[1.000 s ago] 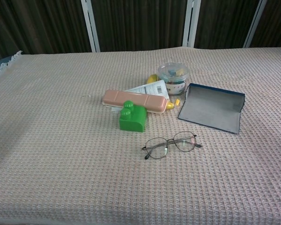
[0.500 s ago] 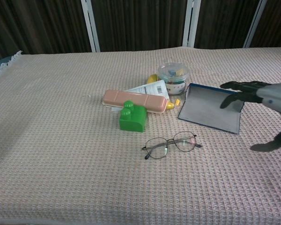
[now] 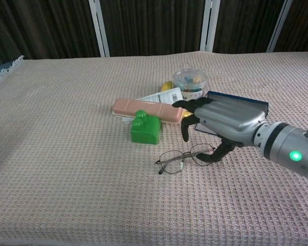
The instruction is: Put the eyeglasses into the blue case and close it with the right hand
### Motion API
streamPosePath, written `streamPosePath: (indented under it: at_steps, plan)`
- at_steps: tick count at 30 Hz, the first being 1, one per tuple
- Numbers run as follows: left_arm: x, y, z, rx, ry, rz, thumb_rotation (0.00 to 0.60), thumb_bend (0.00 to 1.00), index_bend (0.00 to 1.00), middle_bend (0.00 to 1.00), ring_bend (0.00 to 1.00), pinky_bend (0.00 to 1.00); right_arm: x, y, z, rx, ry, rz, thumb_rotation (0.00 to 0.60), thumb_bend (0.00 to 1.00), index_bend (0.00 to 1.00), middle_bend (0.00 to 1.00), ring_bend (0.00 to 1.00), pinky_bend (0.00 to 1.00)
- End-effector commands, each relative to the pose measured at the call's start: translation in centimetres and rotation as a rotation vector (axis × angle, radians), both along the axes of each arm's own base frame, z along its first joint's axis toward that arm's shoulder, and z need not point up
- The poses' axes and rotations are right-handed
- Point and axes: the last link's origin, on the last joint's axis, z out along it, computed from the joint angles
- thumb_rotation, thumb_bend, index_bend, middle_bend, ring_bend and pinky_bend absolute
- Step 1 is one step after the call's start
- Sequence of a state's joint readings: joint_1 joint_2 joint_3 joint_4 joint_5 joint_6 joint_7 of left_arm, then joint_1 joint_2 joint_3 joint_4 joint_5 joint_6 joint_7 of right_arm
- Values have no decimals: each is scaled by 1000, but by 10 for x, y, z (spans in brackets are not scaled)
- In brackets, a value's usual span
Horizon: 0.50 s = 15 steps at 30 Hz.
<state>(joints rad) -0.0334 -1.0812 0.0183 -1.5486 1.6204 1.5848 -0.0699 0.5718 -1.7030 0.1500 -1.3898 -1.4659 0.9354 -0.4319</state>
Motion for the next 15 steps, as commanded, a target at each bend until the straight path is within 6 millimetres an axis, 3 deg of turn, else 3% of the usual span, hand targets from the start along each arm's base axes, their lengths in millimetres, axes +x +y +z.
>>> streamPosePath:
  at_steps: [1,15]
  plan:
    - [-1,-1,2,6,-4,1,600,413,0,0,0,12,8,-5,-8,-19,15,11,600,472,596,50,0,31]
    - [-3,-5,7,18,-18,-9,600,413,0,0,0,12,8,-8,-19,-18,50,-16,600,479,655,67,0,38]
